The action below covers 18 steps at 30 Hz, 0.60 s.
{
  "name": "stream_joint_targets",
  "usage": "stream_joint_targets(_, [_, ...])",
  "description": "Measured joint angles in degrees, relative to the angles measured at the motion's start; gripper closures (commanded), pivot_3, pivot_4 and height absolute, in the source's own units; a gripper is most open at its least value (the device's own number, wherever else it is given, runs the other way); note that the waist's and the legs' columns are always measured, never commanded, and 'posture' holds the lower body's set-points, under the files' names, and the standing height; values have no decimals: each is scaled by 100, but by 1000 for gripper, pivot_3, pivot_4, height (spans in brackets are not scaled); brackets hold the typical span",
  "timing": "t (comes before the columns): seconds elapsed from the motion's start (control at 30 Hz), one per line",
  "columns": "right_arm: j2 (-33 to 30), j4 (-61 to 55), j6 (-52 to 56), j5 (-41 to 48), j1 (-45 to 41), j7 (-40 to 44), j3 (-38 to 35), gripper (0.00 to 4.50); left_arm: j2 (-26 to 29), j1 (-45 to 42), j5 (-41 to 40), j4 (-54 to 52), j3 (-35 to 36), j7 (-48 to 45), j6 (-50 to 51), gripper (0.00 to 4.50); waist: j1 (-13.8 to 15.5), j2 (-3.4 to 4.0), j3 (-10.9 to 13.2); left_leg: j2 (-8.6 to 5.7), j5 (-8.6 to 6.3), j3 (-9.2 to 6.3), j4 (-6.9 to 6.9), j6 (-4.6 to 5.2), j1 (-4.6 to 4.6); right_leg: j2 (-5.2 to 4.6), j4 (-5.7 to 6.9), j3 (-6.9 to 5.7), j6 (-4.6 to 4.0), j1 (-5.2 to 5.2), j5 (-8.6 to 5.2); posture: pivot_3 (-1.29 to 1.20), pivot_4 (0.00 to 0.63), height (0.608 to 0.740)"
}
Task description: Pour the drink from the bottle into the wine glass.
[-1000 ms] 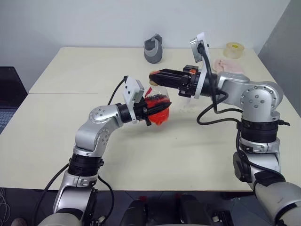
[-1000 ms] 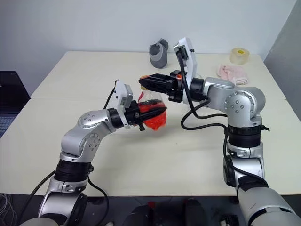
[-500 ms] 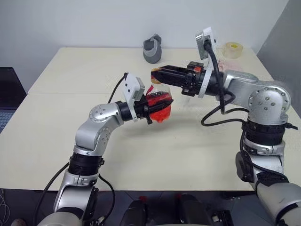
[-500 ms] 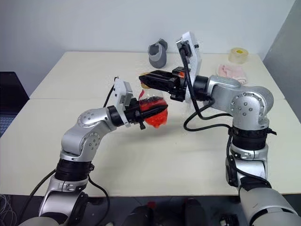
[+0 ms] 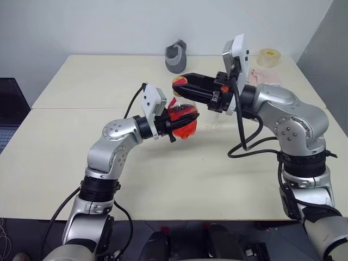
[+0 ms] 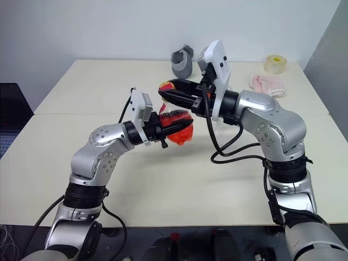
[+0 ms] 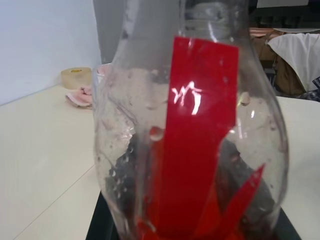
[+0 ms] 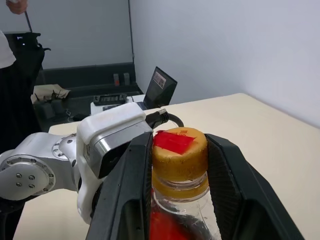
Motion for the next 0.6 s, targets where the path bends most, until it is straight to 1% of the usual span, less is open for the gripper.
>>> stream_joint_targets(0.17, [-32, -2, -139, -158, 3, 55, 60, 3264, -7, 0, -2, 20, -14, 22, 27, 3260, 1, 0, 0, 0, 0, -1, -1, -1, 0, 0, -1, 0, 0, 0, 0, 0, 150, 740])
stream_joint_targets(0.33, [-43, -19, -86, -109, 2, 60, 43, 3264, -7, 1, -3, 19, -23, 26, 30, 3260, 2, 0, 0, 0, 1, -2, 0, -1, 0, -1, -1, 0, 0, 0, 0, 0, 150, 740])
stream_joint_targets(0.47, [-161, -225, 468, 365, 2, -77, -218, 3264, -10, 9, -15, -67, -93, 13, 27, 3260, 10, 0, 0, 0, 1, -5, 0, -1, -2, -17, -4, 0, 0, 0, 0, 0, 150, 740])
stream_joint_targets(0.6, [-405, -752, 878, 945, -5, -287, -808, 3264, 20, 203, -8, -72, -106, 16, 44, 3260, 10, 0, 0, 0, -1, -3, -3, 2, -1, -20, -6, 1, 0, 0, 0, 0, 150, 740])
